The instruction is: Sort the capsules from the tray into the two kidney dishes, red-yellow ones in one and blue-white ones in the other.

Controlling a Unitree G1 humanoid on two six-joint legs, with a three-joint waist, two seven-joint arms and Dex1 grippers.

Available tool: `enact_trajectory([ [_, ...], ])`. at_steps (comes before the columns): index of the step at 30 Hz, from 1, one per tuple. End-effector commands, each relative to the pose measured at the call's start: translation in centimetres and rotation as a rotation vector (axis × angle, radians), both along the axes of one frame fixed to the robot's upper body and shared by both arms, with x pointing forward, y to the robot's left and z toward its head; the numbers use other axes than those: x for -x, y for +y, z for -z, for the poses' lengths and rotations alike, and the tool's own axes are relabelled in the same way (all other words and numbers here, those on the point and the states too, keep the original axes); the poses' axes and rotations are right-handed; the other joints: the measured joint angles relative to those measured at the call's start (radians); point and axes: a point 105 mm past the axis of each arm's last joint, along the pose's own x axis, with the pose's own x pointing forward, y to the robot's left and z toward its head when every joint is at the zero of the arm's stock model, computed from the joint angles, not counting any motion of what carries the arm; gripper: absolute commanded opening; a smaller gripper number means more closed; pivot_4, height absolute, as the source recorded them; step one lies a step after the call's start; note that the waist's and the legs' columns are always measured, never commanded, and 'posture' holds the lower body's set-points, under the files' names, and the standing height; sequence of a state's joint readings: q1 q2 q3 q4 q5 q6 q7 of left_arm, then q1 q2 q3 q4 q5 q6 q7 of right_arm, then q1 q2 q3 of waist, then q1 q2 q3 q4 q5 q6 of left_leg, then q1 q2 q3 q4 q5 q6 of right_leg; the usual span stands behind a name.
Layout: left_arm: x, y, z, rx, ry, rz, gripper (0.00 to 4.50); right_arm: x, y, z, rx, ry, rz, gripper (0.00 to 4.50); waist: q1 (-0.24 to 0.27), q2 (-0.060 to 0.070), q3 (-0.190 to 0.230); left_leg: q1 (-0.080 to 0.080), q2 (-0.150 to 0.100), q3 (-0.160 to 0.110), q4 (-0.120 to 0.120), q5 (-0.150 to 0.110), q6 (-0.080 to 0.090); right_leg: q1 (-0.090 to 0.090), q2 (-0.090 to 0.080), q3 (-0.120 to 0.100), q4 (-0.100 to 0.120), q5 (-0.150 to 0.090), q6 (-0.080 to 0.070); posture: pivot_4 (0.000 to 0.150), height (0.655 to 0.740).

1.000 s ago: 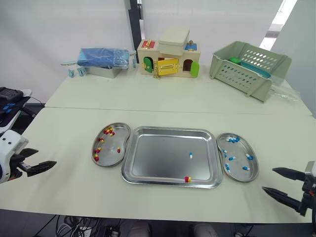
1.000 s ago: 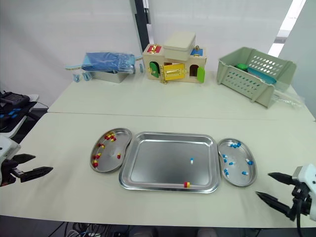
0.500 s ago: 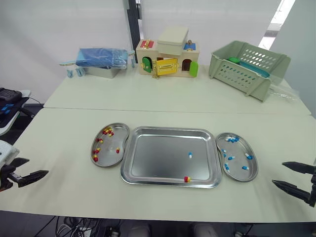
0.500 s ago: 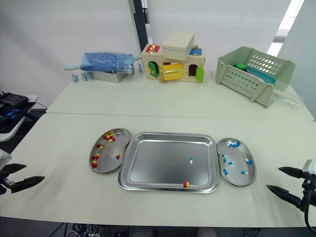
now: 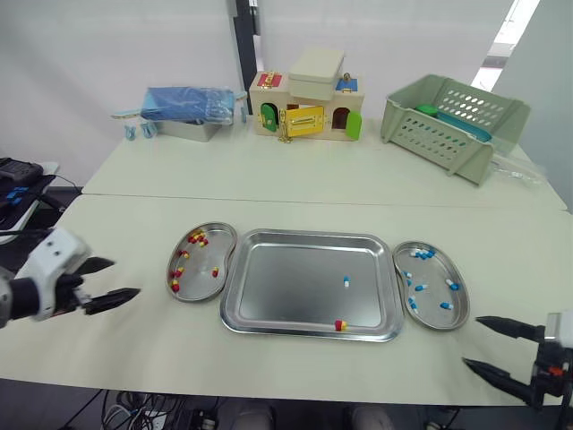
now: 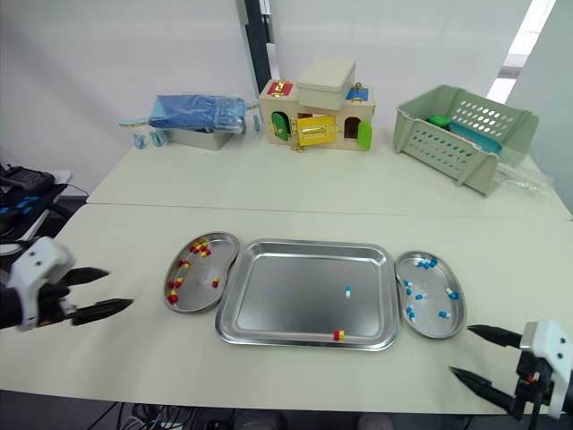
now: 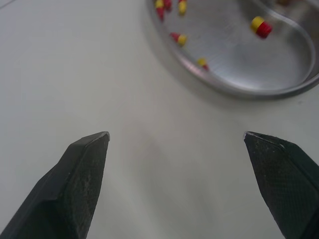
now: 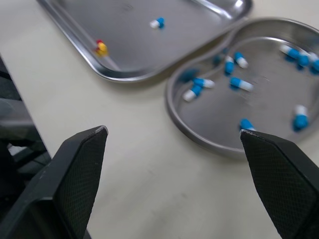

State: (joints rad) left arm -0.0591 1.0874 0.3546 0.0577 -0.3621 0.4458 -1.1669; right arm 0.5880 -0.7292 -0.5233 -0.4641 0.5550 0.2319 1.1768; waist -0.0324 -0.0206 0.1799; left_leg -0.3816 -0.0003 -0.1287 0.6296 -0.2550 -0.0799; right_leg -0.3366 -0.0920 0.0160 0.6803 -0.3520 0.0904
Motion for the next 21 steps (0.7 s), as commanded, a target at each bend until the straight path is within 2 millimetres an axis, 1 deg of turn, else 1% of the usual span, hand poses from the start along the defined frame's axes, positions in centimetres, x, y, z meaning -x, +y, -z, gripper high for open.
enact_trajectory([
  [1,-1.3,-6.3,-1.2,0.023,-0.016,0.240,4.45,0.8,3.8,-0.1,-0.050,-0.032,-0.081,4.50,0.000,0.000,0.000,0.000,0.000,0.000,0.000,0.000,0.000,0.000,0.000,0.000,0.000,0.000,0.000,0.150,0.7400],
  [3,-1.9,-9.7,-1.4,0.024,-0.024,0.378,4.45,1.1,5.4,0.0,-0.074,-0.040,-0.101,4.50,0.001,0.000,0.000,0.000,0.000,-0.001,0.000,0.000,0.000,0.000,0.000,-0.001,0.000,0.000,0.000,0.150,0.7400],
  [4,-2.1,-10.9,-1.5,0.028,-0.024,0.431,4.45,1.0,5.8,0.0,-0.074,-0.044,-0.101,4.50,0.001,0.000,-0.001,0.000,-0.001,-0.001,0.001,0.000,0.000,0.000,0.000,0.000,0.000,0.000,0.000,0.150,0.7400],
  [7,-2.3,-15.8,-1.4,0.039,-0.022,0.628,4.45,0.7,6.9,0.0,-0.074,-0.058,-0.101,4.50,-0.003,0.000,-0.001,0.000,-0.001,0.000,0.001,0.000,0.000,0.000,0.000,0.000,0.000,0.000,0.000,0.150,0.7400],
  [9,-2.3,-18.2,-1.2,0.049,-0.005,0.709,4.45,0.5,7.4,0.0,-0.075,-0.070,-0.093,4.50,-0.006,0.000,-0.001,0.000,-0.001,0.000,0.002,0.000,0.000,0.000,0.000,0.000,0.000,0.000,0.000,0.150,0.7400],
  [10,-2.3,-18.8,-1.1,0.051,0.005,0.729,4.45,0.4,7.5,-0.1,-0.077,-0.076,-0.087,4.50,-0.008,0.000,-0.001,0.000,-0.001,0.000,0.002,0.000,0.000,0.000,0.000,0.000,0.000,0.000,0.000,0.150,0.7400],
  [11,-2.2,-20.1,-0.8,0.060,0.014,0.772,4.45,0.2,7.7,-0.2,-0.085,-0.087,-0.071,4.50,-0.010,0.000,-0.001,0.000,-0.001,-0.001,0.001,0.000,0.000,0.000,0.000,0.000,0.000,0.000,0.000,0.150,0.7400],
  [14,-2.1,-22.9,0.3,0.059,0.024,0.866,4.45,0.2,8.3,-0.1,-0.095,-0.101,-0.042,4.50,-0.006,0.000,-0.001,-0.001,-0.001,-0.001,0.002,0.000,0.000,0.001,0.001,-0.001,0.000,0.000,0.000,0.150,0.7400],
  [18,-2.5,-25.5,1.8,0.053,0.029,0.915,4.45,0.4,8.5,0.4,-0.098,-0.093,-0.018,4.50,-0.007,0.000,-0.001,0.000,-0.002,-0.002,0.002,0.000,0.000,0.001,0.000,-0.001,0.000,0.000,0.000,0.150,0.7400],
  [21,-2.8,-27.3,2.3,0.049,0.024,0.939,4.45,0.4,8.7,0.4,-0.108,-0.097,0.000,4.50,-0.004,0.000,-0.001,-0.001,-0.002,-0.002,0.003,0.000,0.000,0.001,0.000,-0.001,0.000,0.000,0.000,0.150,0.7400],
])
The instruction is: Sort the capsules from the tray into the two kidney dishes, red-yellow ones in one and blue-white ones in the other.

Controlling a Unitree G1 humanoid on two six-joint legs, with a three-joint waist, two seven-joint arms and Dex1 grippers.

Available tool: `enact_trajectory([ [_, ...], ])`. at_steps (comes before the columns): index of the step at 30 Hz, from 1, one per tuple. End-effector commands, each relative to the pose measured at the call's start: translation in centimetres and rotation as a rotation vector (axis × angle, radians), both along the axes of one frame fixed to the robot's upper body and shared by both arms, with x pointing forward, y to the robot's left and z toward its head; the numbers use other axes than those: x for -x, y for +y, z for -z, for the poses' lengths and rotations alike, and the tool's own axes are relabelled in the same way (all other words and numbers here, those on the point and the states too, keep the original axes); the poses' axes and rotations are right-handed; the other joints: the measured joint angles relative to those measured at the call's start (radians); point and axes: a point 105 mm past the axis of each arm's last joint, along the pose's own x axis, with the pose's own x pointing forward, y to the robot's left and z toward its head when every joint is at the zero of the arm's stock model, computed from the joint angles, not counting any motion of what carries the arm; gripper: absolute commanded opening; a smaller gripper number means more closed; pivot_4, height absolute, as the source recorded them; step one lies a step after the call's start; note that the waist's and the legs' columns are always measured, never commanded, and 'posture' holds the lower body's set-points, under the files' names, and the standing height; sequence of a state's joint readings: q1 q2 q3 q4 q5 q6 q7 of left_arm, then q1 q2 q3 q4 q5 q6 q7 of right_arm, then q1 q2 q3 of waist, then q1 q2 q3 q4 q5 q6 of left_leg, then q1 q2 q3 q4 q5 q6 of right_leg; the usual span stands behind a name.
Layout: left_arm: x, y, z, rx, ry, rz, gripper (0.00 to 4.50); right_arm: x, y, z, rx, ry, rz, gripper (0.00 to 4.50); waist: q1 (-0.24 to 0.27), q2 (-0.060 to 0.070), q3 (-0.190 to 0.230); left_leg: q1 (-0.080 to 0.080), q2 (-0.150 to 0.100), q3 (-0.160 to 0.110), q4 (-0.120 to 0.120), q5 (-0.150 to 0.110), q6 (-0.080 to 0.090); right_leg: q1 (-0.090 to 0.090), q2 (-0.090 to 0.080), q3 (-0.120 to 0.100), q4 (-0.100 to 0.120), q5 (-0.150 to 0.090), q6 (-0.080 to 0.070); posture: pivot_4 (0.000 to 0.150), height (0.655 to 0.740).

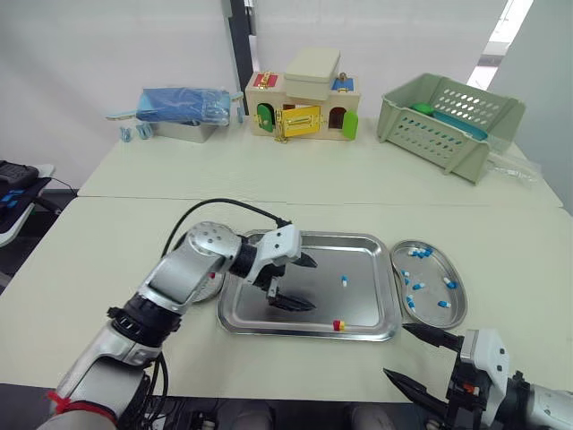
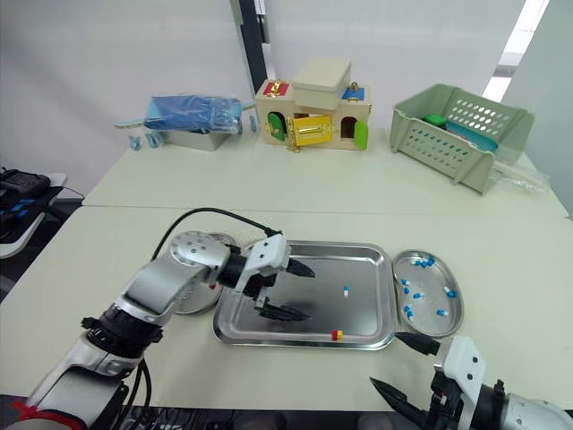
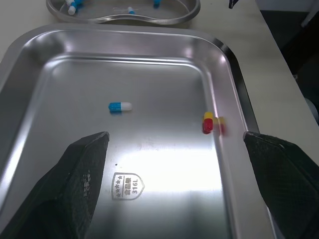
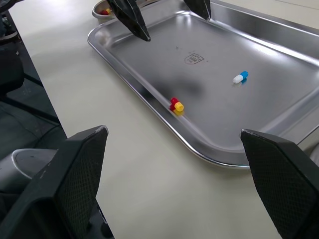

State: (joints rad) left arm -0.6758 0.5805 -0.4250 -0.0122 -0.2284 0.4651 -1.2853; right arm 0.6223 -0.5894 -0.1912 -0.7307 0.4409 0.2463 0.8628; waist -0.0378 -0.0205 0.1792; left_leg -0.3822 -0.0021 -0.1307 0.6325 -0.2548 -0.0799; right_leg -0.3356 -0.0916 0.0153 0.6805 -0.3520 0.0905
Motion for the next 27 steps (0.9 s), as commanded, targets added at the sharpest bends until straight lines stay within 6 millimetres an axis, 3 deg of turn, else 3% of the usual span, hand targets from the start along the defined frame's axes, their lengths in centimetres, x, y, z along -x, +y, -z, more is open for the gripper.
enact_trajectory([
  [1,-0.1,-1.8,-0.3,-0.008,-0.054,0.050,4.45,0.1,0.6,-0.7,-0.008,-0.044,0.004,4.50,0.002,0.000,0.000,0.000,0.000,0.000,0.000,0.000,0.000,0.000,0.000,0.000,0.000,0.000,0.000,0.150,0.7400],
  [6,0.5,-2.7,0.3,-0.025,-0.040,0.095,4.29,0.4,0.6,-0.3,-0.011,-0.036,0.022,4.50,0.001,0.000,0.000,0.000,0.000,-0.001,0.001,0.000,0.000,0.000,0.000,0.000,0.000,0.000,0.000,0.150,0.7400],
  [8,0.9,-2.9,0.7,-0.036,-0.032,0.111,3.86,0.5,0.7,-0.2,-0.010,-0.030,0.024,4.50,0.001,0.000,0.000,0.000,0.000,0.000,0.001,0.000,0.000,0.000,0.000,0.000,0.000,0.000,0.000,0.150,0.7400],
  [15,1.7,-3.3,1.9,-0.061,-0.026,0.138,1.65,0.4,0.8,-0.4,-0.019,-0.029,0.031,4.50,0.003,0.000,0.000,0.000,0.000,-0.001,0.001,0.000,0.000,0.000,0.000,0.000,0.000,0.000,0.000,0.150,0.7400],
  [27,2.3,-4.6,3.3,-0.097,-0.023,0.171,1.65,0.4,0.8,-0.3,-0.016,-0.021,0.028,4.50,0.004,0.000,0.000,0.000,0.000,-0.001,0.001,0.000,0.000,0.000,0.000,0.000,0.000,0.000,0.000,0.150,0.7400],
])
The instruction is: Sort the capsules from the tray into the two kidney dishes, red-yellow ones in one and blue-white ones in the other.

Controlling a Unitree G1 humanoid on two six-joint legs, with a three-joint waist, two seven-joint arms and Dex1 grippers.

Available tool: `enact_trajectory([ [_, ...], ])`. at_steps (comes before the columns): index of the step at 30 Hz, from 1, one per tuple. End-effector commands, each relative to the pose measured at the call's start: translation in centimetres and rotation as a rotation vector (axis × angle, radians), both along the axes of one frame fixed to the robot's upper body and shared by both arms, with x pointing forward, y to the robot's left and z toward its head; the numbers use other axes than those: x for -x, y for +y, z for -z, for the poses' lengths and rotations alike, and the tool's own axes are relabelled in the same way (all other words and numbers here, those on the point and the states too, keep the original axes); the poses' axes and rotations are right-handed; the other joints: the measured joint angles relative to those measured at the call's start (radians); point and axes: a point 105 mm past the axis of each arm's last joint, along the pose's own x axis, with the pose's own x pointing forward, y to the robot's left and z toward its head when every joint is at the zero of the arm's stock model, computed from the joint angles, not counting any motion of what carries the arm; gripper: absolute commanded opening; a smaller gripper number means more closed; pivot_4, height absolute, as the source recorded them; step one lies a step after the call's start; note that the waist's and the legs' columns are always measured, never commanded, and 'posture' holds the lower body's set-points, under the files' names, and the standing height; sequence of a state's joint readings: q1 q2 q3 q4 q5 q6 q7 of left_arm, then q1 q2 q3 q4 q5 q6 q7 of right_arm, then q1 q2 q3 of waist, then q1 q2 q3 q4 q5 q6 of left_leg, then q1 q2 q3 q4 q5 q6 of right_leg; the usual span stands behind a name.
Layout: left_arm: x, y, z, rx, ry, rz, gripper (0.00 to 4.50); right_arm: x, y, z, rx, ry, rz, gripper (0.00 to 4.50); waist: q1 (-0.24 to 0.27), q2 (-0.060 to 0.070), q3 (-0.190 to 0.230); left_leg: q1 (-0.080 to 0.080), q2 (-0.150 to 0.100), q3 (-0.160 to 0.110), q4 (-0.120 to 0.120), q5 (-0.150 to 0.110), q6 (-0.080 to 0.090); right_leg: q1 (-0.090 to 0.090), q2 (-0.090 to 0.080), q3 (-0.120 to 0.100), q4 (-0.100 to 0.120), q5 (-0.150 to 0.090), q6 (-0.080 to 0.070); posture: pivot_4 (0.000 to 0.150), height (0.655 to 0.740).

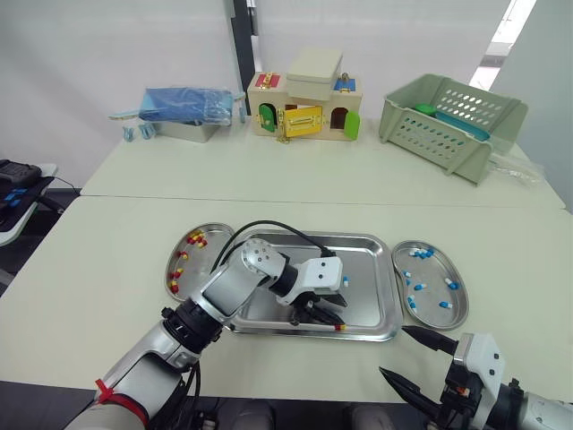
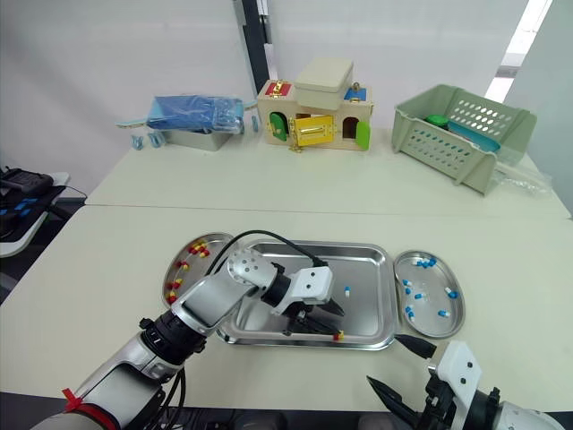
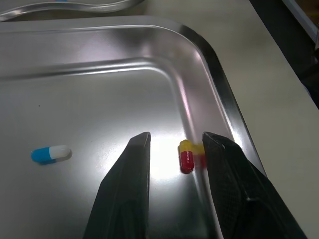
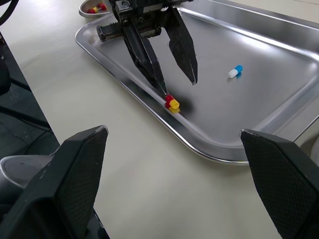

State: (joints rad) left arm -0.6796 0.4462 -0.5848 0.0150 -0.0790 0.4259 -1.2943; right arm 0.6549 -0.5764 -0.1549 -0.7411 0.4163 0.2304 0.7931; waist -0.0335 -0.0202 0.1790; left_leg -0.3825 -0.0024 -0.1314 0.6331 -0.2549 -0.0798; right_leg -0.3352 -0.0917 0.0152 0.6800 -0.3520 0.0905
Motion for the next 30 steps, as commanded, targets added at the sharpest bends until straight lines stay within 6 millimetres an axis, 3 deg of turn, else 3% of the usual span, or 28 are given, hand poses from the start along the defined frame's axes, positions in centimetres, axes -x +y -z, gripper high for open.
enact_trajectory([
  [1,0.2,-0.5,0.1,-0.004,-0.021,0.024,1.65,0.3,0.6,-0.8,-0.016,-0.027,-0.025,4.50,0.000,0.000,0.000,0.000,0.000,0.000,0.000,0.000,0.000,0.000,0.000,0.000,0.000,0.000,0.000,0.150,0.7400],
  [21,-0.6,-0.3,1.3,-0.065,-0.094,0.022,1.65,0.3,0.6,-0.8,-0.029,-0.022,-0.008,4.50,0.000,0.000,0.000,0.000,0.000,0.000,0.000,0.000,0.000,0.000,0.000,0.000,0.000,0.000,0.000,0.150,0.7400],
  [24,-0.6,-0.4,1.4,-0.065,-0.093,0.025,1.08,0.2,0.6,-0.7,-0.028,-0.021,-0.008,4.50,0.000,0.000,0.000,0.000,0.000,0.000,0.000,0.000,0.000,0.000,0.000,0.000,0.000,0.000,0.000,0.150,0.7400],
  [27,-0.5,-0.4,1.4,-0.067,-0.091,0.029,0.16,0.2,0.6,-0.7,-0.029,-0.022,-0.006,4.50,0.000,0.000,0.000,0.000,0.000,0.000,0.000,0.000,0.000,0.000,0.000,0.000,0.000,0.000,0.000,0.150,0.7400],
  [30,-0.5,-0.4,1.5,-0.068,-0.090,0.029,0.07,0.2,0.5,-0.6,-0.028,-0.020,-0.006,4.50,0.000,0.000,0.000,0.000,0.000,0.000,0.000,0.000,0.000,0.000,0.000,0.000,0.000,0.000,0.000,0.150,0.7400],
])
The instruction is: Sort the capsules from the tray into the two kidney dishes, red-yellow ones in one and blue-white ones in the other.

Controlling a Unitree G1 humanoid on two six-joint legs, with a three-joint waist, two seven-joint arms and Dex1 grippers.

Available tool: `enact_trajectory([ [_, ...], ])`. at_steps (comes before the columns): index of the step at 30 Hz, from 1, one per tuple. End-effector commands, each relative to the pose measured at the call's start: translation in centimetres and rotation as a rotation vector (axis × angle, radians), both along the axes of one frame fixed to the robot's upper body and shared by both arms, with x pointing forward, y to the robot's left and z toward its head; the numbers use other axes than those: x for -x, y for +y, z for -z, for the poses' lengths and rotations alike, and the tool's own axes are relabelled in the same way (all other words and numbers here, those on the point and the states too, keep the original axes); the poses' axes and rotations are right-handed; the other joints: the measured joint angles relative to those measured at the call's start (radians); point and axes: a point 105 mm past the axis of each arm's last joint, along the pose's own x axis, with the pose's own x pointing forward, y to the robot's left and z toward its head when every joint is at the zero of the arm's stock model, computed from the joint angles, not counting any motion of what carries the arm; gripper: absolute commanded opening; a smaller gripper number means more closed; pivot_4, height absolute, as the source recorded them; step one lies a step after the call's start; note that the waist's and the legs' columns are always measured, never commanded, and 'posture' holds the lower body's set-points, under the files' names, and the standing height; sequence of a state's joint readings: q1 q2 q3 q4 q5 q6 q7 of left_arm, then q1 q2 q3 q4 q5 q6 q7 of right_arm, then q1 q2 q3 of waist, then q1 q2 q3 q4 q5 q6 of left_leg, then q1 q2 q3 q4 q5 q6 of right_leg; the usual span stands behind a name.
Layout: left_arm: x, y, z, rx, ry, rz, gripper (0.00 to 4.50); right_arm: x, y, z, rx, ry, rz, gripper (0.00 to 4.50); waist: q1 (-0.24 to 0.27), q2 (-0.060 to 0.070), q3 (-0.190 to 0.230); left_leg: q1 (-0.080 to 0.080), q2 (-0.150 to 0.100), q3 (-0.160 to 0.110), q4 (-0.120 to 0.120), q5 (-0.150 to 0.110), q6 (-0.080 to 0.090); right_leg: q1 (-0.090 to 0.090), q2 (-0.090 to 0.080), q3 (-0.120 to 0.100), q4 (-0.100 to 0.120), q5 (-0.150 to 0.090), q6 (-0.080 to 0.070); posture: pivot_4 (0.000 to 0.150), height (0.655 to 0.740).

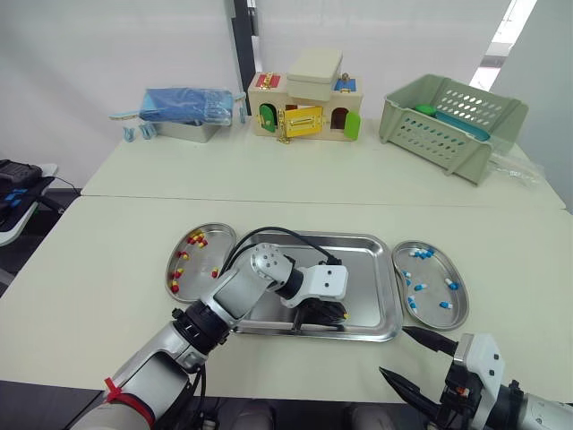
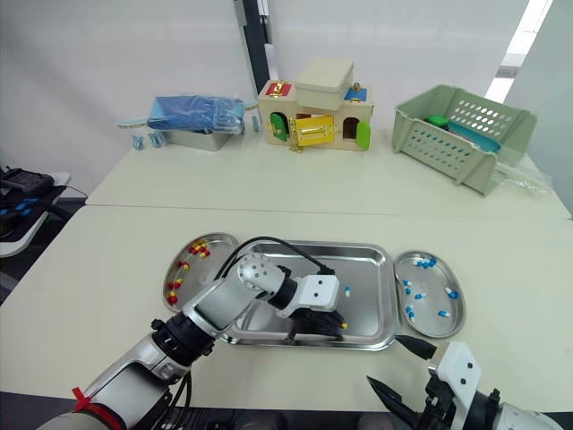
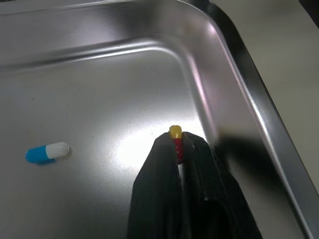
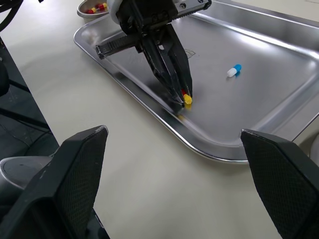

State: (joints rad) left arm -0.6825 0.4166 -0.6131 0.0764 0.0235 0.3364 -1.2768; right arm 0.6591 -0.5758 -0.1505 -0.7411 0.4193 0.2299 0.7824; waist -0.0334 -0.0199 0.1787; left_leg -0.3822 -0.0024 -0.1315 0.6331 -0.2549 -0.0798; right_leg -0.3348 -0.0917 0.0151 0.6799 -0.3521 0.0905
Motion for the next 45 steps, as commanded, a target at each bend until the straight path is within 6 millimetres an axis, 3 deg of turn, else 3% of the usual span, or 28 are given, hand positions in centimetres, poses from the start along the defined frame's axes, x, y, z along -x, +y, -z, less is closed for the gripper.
enact_trajectory([
  [1,0.2,-0.1,0.2,-0.015,-0.007,0.015,0.07,0.2,0.5,-0.7,-0.023,-0.024,-0.015,4.50,0.000,0.000,0.000,0.000,0.000,0.000,0.000,0.000,0.000,0.000,0.000,0.000,0.000,0.000,0.000,0.150,0.7400],
  [9,0.4,-0.4,-1.7,0.059,0.006,0.016,0.07,0.4,0.8,-0.6,-0.027,-0.027,-0.041,4.50,0.000,0.000,0.000,0.000,0.000,0.000,0.000,0.000,0.000,0.000,0.000,0.000,0.000,0.000,0.000,0.150,0.7400],
  [13,-0.6,0.9,-3.8,0.114,0.020,-0.070,0.07,0.6,1.0,-0.6,-0.027,-0.026,-0.071,4.50,-0.001,0.000,0.000,0.000,0.000,0.000,0.000,0.000,0.000,0.000,0.000,0.000,0.000,0.000,0.000,0.150,0.7400],
  [17,-2.6,4.7,-5.4,0.141,-0.003,-0.246,0.07,0.8,1.2,-0.6,-0.018,-0.031,-0.127,4.50,-0.005,0.000,0.000,0.000,0.000,0.000,0.000,0.000,0.000,0.000,0.000,0.000,0.000,0.000,0.000,0.150,0.7400],
  [23,-3.1,10.1,-6.7,0.145,-0.013,-0.457,0.07,1.0,1.2,-0.2,-0.008,-0.031,-0.195,4.50,-0.003,0.001,0.000,0.000,0.000,-0.001,0.000,0.000,0.000,0.000,0.000,0.000,0.000,0.000,0.000,0.150,0.7400],
  [27,-2.8,16.9,-6.8,0.104,-0.034,-0.708,0.07,0.5,0.9,0.1,0.005,-0.026,-0.237,4.50,-0.008,0.001,0.000,0.001,0.001,-0.001,-0.001,0.000,0.000,0.000,0.000,0.000,0.000,0.000,0.000,0.150,0.7400],
  [31,-2.7,22.2,-6.6,0.068,-0.060,-0.929,0.07,0.3,0.6,0.5,0.017,-0.010,-0.268,4.50,-0.008,0.001,0.000,0.001,0.001,-0.001,-0.002,0.000,0.000,-0.001,0.000,0.000,0.000,0.000,0.000,0.150,0.7400],
  [33,-2.7,23.8,-6.6,0.062,-0.073,-1.000,0.07,0.2,0.5,0.6,0.019,-0.008,-0.275,4.50,0.001,0.000,0.000,0.001,0.001,-0.001,-0.002,0.000,0.000,-0.001,0.000,0.000,0.000,0.000,0.000,0.150,0.7400],
  [36,-2.6,24.8,-6.5,0.064,-0.081,-1.043,0.07,-0.1,0.5,0.6,0.013,-0.011,-0.283,4.50,0.005,0.000,0.000,0.000,0.000,-0.001,-0.002,0.000,0.000,-0.001,0.000,0.000,0.000,0.000,0.000,0.150,0.7400],
  [44,-3.0,23.9,-6.1,0.097,-0.066,-1.041,0.07,-0.6,0.6,0.4,0.012,-0.025,-0.285,4.50,0.001,0.000,0.001,0.000,0.001,-0.001,-0.002,0.000,0.000,-0.001,0.000,0.000,0.000,0.000,0.000,0.150,0.7400],
  [45,-3.1,23.8,-6.1,0.099,-0.065,-1.042,0.30,-0.6,0.6,0.4,0.013,-0.026,-0.281,4.50,0.000,0.000,0.001,0.000,0.001,-0.001,-0.002,0.000,0.000,-0.001,0.000,0.000,0.000,0.000,0.000,0.150,0.7400],
])
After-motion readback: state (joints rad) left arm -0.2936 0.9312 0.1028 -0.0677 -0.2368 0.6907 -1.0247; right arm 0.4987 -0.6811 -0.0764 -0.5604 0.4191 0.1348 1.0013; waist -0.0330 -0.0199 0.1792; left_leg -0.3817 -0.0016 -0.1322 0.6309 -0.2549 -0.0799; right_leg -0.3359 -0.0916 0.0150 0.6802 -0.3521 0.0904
